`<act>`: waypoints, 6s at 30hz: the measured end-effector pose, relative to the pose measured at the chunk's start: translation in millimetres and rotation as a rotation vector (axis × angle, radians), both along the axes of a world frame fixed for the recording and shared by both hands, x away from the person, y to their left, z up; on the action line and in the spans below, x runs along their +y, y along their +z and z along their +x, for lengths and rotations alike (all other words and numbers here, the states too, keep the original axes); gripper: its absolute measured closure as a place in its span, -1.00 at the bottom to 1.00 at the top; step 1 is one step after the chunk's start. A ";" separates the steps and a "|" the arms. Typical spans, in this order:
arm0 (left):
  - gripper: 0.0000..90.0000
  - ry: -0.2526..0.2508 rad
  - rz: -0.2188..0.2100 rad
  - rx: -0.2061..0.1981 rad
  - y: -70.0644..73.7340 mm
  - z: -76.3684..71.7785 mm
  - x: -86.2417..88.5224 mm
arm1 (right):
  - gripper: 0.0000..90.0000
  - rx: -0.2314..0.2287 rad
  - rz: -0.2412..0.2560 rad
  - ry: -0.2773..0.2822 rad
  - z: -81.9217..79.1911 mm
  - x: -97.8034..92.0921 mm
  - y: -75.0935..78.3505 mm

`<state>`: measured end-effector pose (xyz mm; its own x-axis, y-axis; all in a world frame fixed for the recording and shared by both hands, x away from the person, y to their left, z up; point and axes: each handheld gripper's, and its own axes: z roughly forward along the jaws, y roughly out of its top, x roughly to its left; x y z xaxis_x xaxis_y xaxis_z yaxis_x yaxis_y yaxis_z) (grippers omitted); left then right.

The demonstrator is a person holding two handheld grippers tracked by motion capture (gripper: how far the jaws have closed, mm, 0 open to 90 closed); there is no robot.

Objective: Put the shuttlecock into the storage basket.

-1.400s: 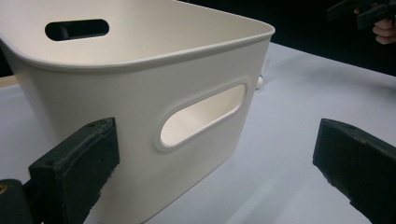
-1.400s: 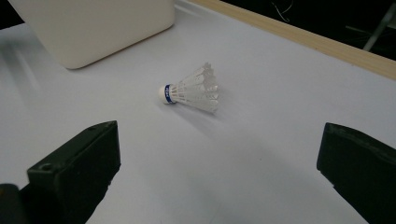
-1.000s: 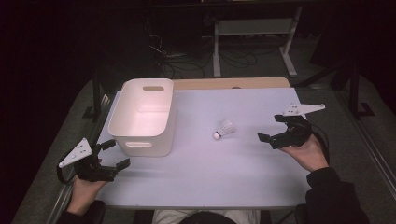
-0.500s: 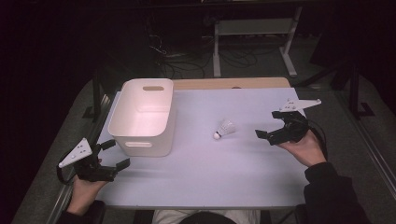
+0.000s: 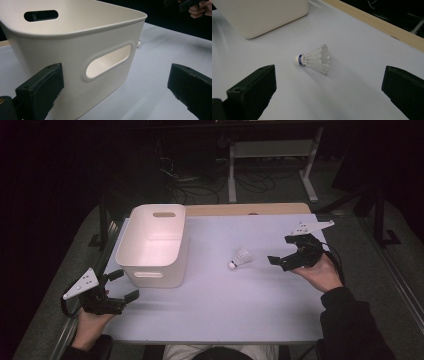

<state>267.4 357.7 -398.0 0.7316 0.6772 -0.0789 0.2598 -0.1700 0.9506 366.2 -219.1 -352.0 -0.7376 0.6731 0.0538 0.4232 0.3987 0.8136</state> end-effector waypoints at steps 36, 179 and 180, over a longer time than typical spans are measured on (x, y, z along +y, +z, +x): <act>-0.99 0.001 -0.003 0.009 -0.5 0.4 0.3 | -1.00 0.063 -0.027 0.025 33.0 16.8 -24.4; -0.99 -0.019 -0.010 0.009 -0.2 -0.7 0.5 | 0.98 0.335 -0.018 0.171 132.6 119.8 -78.7; -0.99 -0.020 -0.010 0.009 -0.2 -0.7 0.5 | 0.98 0.338 -0.014 0.170 132.5 121.3 -78.5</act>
<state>266.8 358.1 -398.2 0.7440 0.6618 -0.0918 0.2650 -0.1661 0.9498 498.7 -97.9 -430.5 -0.7811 0.5447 0.3053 0.5937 0.4963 0.6334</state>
